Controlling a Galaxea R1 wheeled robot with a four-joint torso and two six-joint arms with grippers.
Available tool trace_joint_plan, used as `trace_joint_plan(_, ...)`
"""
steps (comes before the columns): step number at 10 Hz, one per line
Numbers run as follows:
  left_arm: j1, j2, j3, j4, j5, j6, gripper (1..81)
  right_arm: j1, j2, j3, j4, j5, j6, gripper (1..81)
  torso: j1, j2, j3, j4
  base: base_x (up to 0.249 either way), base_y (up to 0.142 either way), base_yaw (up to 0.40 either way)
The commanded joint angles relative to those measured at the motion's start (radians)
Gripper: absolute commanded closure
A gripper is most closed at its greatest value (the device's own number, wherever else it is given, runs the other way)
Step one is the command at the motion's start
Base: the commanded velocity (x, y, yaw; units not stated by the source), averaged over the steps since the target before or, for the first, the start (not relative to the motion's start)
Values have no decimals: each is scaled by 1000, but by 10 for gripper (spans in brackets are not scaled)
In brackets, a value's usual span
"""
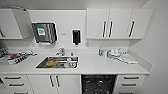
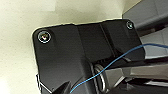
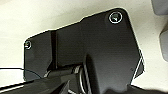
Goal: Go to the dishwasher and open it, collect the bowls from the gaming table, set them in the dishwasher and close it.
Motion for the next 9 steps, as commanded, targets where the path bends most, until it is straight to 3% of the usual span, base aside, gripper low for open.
trace_joint_plan(1,-44,6,-10,-4,52,4,10,51,1,3,-8,-50,1,10,0,0,0,0,0,0,0)
trace_joint_plan(9,-44,1,-11,-5,43,4,10,48,3,4,-6,-49,-1,10,0,0,0,0,0,0,0)
